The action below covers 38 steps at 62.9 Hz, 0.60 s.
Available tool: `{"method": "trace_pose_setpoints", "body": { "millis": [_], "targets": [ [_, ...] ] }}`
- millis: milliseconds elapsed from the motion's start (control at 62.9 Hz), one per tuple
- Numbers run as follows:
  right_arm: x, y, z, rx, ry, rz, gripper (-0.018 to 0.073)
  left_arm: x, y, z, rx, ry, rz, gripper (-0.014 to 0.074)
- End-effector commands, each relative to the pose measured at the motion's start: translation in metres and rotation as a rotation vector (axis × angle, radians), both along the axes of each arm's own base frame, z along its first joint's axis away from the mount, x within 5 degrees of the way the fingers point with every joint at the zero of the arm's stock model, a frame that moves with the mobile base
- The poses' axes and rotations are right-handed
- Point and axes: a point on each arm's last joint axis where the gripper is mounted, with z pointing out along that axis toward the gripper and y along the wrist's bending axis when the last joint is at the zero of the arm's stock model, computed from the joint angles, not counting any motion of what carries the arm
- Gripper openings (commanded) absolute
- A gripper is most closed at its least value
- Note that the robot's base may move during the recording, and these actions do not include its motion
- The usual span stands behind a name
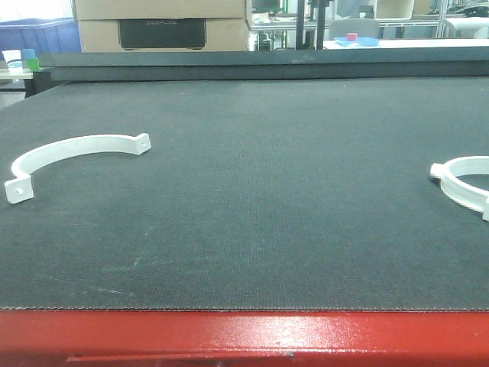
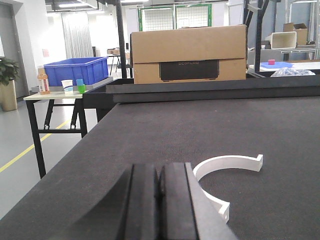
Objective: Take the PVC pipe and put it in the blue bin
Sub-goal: 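Move the right gripper down toward the white pipe clamp nearest it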
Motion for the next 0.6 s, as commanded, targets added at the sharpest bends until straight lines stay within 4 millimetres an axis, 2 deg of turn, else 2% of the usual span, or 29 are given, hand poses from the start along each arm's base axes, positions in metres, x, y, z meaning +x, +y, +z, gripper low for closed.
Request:
{"method": "trace_pose_setpoints", "body": {
  "millis": [0,111,302,588],
  "targets": [
    [0.012,0.001,0.010,-0.013,0.082,0.012,-0.0162,-0.001,0.000,0.002,-0.008,-0.019,-0.002,-0.0111],
    [0.025,0.002,0.018,-0.016,0.169,0.027,-0.0162,-0.001,0.000,0.002,-0.008,-0.019,-0.002,-0.0111],
    [0.041,0.002,0.019,-0.013,0.232,0.030,-0.0162,-0.001,0.000,0.002,-0.008,-0.019,-0.002,-0.0111],
    [0.043,-0.001,0.030,-0.007,0.114,0.000,-0.0162,-0.001,0.000,0.002,-0.008,-0.019,-0.002,-0.0111]
  ]
}}
